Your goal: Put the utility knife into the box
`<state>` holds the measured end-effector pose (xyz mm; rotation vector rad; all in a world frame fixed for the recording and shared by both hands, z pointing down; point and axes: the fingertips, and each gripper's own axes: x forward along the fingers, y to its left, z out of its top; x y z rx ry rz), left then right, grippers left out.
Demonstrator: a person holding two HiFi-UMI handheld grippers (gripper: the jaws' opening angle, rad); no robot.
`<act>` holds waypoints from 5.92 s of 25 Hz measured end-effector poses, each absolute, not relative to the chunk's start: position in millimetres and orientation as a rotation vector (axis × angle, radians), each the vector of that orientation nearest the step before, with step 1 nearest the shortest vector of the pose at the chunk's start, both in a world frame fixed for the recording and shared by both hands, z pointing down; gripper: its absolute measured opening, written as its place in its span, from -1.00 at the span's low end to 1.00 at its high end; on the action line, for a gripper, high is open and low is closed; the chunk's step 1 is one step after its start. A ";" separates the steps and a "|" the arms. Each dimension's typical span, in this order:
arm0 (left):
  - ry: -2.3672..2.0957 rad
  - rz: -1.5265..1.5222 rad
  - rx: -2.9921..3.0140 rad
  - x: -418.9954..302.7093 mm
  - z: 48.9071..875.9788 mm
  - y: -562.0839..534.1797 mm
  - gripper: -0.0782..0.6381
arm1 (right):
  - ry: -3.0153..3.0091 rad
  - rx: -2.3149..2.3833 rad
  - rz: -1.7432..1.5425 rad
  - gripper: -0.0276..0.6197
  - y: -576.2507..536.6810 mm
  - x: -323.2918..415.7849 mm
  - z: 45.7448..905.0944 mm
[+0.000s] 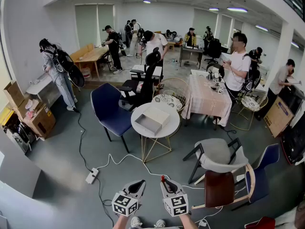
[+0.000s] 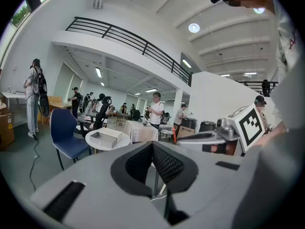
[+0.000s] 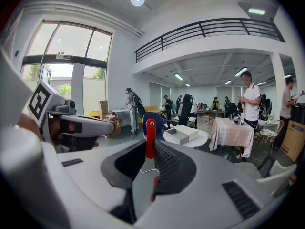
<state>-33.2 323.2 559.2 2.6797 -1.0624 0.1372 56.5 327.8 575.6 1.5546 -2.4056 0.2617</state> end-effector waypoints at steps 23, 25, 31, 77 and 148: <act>-1.049 0.216 2.654 30.6 586.1 347.6 -0.75 | -2.483 1.497 0.311 -0.69 345.1 105.2 592.4; -1.052 0.220 2.645 34.6 590.0 350.8 -0.75 | -2.483 1.495 0.311 -0.70 346.2 111.2 593.7; -1.078 0.211 2.608 34.9 597.6 351.2 -0.75 | -2.481 1.467 0.338 -0.69 346.8 115.6 602.8; -0.933 0.111 2.661 -49.8 579.0 23.1 -0.75 | -2.332 1.586 0.242 -0.69 28.9 39.6 575.2; -1.062 0.222 2.515 -10.5 599.4 -331.0 -0.75 | -2.361 1.447 0.443 -0.69 -333.5 91.8 617.1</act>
